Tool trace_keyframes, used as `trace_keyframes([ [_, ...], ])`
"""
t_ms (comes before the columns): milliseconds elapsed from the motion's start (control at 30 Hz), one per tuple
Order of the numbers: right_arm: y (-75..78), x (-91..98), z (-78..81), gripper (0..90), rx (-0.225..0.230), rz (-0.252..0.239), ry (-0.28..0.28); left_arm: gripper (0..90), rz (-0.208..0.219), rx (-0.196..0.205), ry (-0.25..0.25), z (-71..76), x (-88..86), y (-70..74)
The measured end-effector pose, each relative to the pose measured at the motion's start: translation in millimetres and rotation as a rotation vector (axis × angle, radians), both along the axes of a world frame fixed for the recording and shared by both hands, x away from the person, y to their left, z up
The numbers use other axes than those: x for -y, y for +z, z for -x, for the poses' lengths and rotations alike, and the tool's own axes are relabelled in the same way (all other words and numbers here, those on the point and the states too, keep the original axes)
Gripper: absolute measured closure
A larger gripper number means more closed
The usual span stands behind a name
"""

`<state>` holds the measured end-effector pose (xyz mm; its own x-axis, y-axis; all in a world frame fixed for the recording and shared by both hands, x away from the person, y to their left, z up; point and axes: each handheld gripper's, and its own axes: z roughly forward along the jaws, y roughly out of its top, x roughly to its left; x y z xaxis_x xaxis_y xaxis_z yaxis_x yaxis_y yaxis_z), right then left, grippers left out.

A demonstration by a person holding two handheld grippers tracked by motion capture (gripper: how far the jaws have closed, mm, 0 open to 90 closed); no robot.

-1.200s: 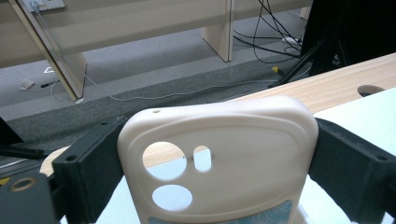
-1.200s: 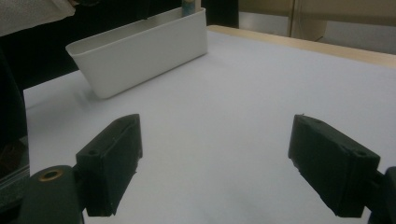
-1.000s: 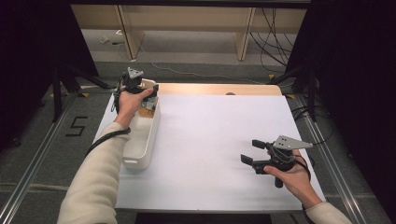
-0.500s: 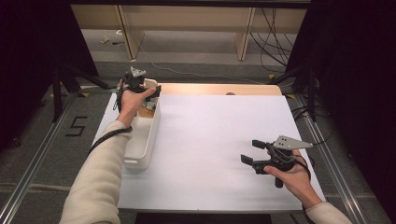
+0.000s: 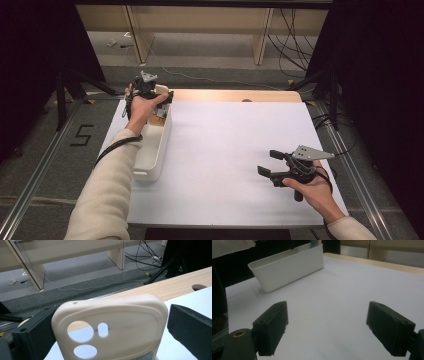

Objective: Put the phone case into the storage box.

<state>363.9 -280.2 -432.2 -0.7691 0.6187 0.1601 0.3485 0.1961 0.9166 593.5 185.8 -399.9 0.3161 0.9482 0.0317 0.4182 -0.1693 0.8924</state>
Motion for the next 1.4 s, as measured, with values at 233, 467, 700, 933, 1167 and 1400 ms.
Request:
trace_keyframes([
  [233,-0.1,0.0,0.1,18.4,-0.002,0.001,0.001,0.0,-0.015,0.012,-0.002,-1.4,2.3,2.5],
  [467,-0.3,0.1,0.0,18.4,-0.003,0.001,0.002,0.0,-0.014,0.014,0.012,-3.0,-0.6,1.7],
  [700,-0.7,-0.4,-0.1,18.4,-0.005,0.004,0.003,0.0,-0.010,0.005,0.023,-4.8,-3.4,-1.6],
  [933,-1.1,-0.4,-0.2,18.4,-0.007,0.009,0.005,0.0,-0.006,-0.008,0.042,-7.5,-6.3,-4.7],
  [1167,-1.4,-0.5,-0.3,18.3,-0.009,0.014,0.005,0.0,-0.007,-0.011,0.052,-8.7,-10.2,-6.1],
  [1400,-1.6,-0.7,-0.5,18.3,-0.009,0.014,0.006,0.0,0.003,0.002,0.053,-8.6,-10.9,-4.3],
])
